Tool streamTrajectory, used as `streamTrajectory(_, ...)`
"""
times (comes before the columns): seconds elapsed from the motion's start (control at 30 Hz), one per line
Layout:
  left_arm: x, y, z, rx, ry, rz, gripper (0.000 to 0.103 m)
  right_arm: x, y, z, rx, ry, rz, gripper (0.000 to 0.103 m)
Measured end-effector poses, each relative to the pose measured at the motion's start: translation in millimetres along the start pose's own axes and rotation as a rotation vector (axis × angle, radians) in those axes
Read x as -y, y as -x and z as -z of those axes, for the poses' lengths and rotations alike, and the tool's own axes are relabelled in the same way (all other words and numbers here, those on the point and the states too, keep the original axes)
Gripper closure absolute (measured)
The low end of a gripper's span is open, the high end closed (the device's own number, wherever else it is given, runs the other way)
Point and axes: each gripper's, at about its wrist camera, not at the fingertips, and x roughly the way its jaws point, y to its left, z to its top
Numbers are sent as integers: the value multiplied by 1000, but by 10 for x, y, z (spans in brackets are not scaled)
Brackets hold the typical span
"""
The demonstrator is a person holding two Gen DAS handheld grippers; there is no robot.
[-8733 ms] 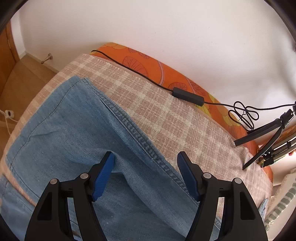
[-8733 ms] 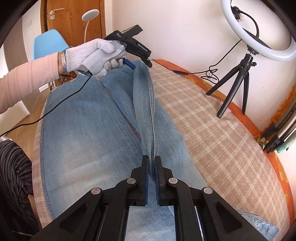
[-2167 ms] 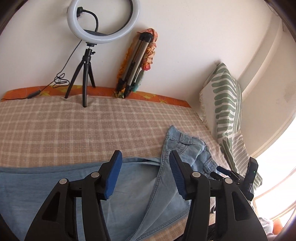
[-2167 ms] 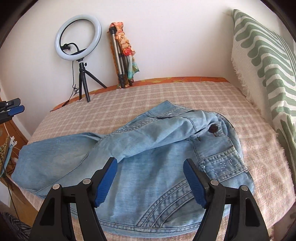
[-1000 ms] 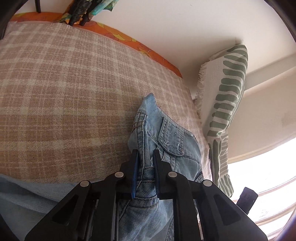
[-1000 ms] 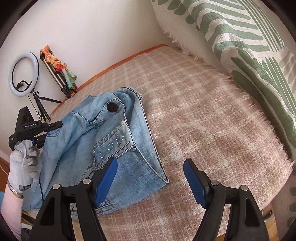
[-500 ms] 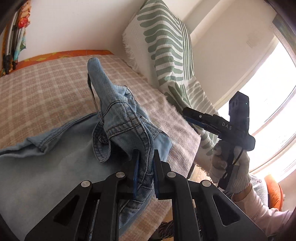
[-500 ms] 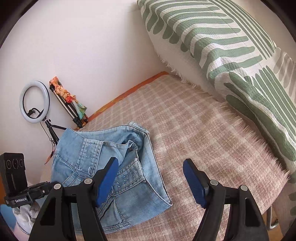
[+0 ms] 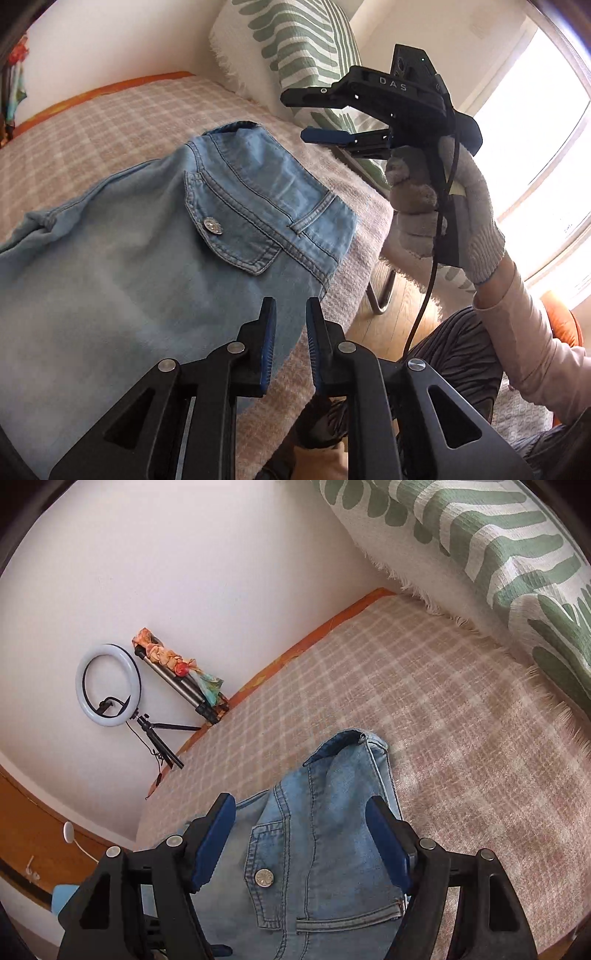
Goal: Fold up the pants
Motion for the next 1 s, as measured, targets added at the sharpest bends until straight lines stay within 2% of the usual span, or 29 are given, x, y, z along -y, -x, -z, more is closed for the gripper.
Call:
streamTrajectory(0.1,-264,387,59,74,47,-82,88,76,-131,-100,-12,60,103,26)
streamTrajectory(0.3,-882,843,498,125,153,-341,88,254,-552,-347,-74,90,118,26)
streamTrajectory(0.43,-1338,998,788,147,285,-396,88,249,-858,-435,-157,135,102,21)
streamTrajectory(0.57,-1589,1032,898,152,372,-376,88,260,-1036,-437,-189,135,63,21)
streamTrajectory(0.6,-1604,1048,927,155,381,-379,88,258,-1061,-423,-189,129,49,24)
streamTrajectory(0.67,-1613,1047,943,153,389,-378,88,233,-1058,-392,-187,127,19,37)
streamTrajectory(0.73,-1606,1033,933,148,387,-377,88,177,-1003,-352,-178,126,-16,73)
streamTrajectory(0.9,-1560,1055,902,154,374,-403,88,18,-646,-326,-61,181,55,82)
streamTrajectory(0.97,-1568,1075,909,161,382,-418,88,23,-677,-341,-65,197,128,81)
streamTrajectory(1.0,-1585,1088,917,165,392,-416,88,-15,-747,-320,-88,230,169,78)
